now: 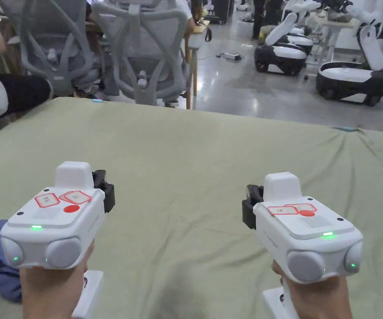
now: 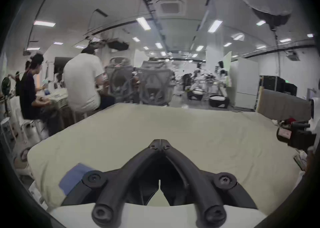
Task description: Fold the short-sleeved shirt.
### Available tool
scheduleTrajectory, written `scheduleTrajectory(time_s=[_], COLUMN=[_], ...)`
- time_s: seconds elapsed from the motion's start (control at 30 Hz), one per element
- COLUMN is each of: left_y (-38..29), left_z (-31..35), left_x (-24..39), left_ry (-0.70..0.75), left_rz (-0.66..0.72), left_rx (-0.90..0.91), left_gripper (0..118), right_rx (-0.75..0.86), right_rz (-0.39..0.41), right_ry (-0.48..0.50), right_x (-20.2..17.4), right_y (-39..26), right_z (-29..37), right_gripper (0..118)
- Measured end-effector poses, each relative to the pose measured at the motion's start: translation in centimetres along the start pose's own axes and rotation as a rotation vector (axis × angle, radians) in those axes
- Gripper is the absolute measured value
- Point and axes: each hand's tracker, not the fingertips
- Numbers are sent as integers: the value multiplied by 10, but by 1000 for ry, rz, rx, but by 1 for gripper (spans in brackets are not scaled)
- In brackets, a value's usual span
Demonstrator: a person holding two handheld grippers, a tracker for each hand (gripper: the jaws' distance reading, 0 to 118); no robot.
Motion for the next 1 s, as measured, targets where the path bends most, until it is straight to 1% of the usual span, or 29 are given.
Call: scheduleTrajectory(time_s=[0.07,0.1,0.17,0.2,0.3,0.37,0.4,0.47,0.5,0.57,0.6,0.63,0.7,0.73,0.77,0.8,0.83,0.9,0.93,0.97,1.0], left_y=[14,21,33,38,52,55,55,51,50,48,48,49,51,51,52,53,53,52,53,52,53], left_z=[0,1,6,9,15,18,21,27,29,34,35,36,39,40,40,41,42,43,45,48,46], left_x=[42,62,93,107,150,169,178,187,189,193,194,193,189,185,182,182,179,177,178,177,178], left_ry=[-46,-54,-73,-89,-103,-111,-121,-116,-103,-122,-109,-88,-81,-80,-80,-84,-96,-113,-118,-151,-119], left_rz=[-9,-29,-15,-2,-44,-60,-47,-36,-34,-49,-96,-107,-74,-54,-54,-56,-58,-61,-60,-63,-69], left_rx=[34,52,82,104,127,134,139,142,137,141,141,144,159,166,165,163,163,172,180,200,201], left_gripper=[0,0,0,0,0,0,0,0,0,0,0,0,0,9,21,38,69,114,118,118,118], right_rx=[13,21,25,39,64,86,97,123,123,127,130,135,146,149,154,161,168,165,151,138,145], right_rz=[-1,11,31,29,3,-14,-27,-66,-66,-63,-64,-58,-48,-46,-46,-46,-51,-56,-53,-48,-43], right_ry=[-68,-111,-175,-194,-258,-258,-256,-220,-233,-244,-244,-244,-256,-257,-259,-259,-251,-237,-224,-215,-208], right_x=[53,77,116,134,175,191,196,202,203,203,203,201,199,197,194,192,191,186,185,183,180], right_y=[3,3,2,2,1,1,1,-1,-2,-4,-5,-6,-6,-6,-6,-7,-7,-8,-8,-8,-10], right_z=[20,30,46,55,76,87,91,96,98,100,102,105,106,107,108,109,108,106,104,102,102], right_gripper=[0,0,0,0,0,0,0,0,0,0,0,0,0,2,7,16,37,88,117,118,118])
